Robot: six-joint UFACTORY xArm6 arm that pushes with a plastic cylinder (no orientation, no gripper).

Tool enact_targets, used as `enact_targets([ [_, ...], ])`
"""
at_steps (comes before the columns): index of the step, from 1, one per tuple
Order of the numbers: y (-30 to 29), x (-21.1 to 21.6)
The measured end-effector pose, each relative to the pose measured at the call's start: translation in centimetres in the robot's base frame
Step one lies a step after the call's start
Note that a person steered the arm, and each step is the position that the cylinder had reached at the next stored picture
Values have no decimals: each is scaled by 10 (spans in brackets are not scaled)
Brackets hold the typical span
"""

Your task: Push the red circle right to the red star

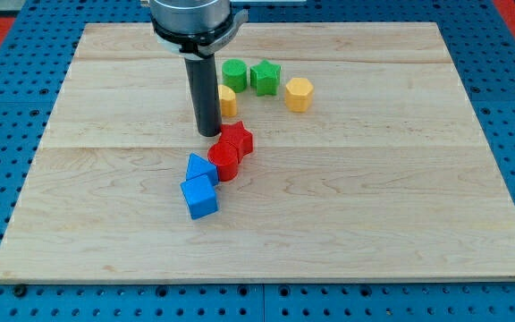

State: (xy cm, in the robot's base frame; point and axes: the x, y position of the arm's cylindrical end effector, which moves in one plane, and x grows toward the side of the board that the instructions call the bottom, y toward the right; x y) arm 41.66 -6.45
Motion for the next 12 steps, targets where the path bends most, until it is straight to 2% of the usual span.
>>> enact_targets([
  [3, -1, 0],
  [4, -22, 3],
  [6, -28, 68],
  [8, -19, 92],
  [11, -31, 54],
  [12, -7, 54],
])
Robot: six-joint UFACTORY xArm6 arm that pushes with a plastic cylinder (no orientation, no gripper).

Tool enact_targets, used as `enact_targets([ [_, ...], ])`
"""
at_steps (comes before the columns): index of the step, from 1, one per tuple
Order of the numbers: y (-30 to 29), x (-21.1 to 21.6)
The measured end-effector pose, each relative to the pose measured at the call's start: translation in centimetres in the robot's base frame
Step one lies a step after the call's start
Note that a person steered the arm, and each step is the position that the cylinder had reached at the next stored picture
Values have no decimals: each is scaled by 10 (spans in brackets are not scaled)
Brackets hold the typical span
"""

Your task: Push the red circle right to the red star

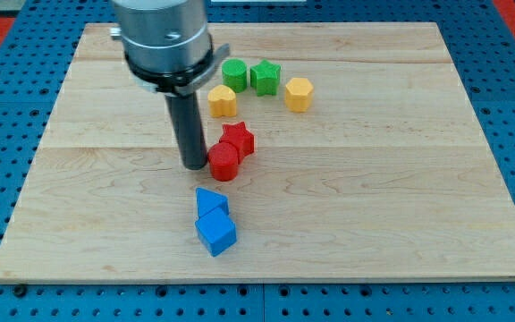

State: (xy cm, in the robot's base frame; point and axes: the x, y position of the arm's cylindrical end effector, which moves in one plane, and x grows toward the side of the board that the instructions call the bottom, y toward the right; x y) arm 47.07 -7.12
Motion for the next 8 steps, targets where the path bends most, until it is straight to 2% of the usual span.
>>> enact_targets([
  [3, 54, 4],
  [6, 57, 4],
  [8, 46, 36],
])
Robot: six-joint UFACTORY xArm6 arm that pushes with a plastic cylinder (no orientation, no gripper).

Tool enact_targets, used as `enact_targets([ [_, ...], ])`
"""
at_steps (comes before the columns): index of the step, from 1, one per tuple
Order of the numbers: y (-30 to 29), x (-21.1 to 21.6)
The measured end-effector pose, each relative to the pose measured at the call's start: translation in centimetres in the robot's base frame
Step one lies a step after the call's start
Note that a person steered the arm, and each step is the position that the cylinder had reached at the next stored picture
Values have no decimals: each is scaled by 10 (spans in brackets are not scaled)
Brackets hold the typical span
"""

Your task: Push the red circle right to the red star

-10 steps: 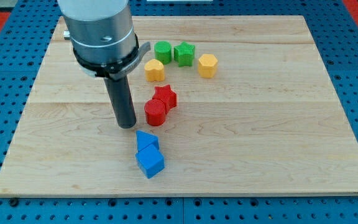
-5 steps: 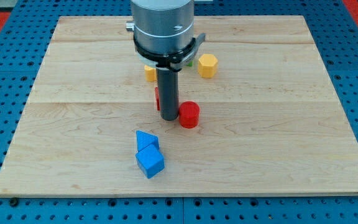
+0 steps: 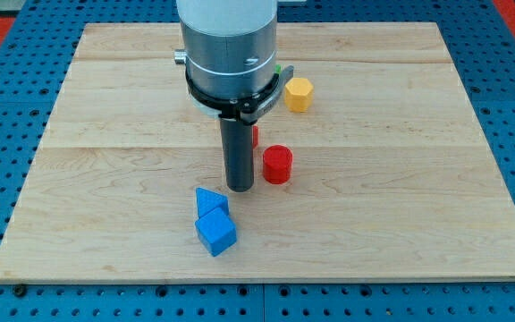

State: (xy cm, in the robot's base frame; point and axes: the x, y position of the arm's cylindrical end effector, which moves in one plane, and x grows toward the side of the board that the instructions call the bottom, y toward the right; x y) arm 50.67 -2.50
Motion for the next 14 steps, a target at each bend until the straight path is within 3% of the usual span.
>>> enact_targets([
  [3, 47, -17],
  [4, 48, 39],
  [5, 97, 33],
  [6, 105, 0],
  [8, 100, -1],
  [9, 90, -39],
  [11, 93, -37],
  [12, 127, -37],
  [14, 99, -42],
])
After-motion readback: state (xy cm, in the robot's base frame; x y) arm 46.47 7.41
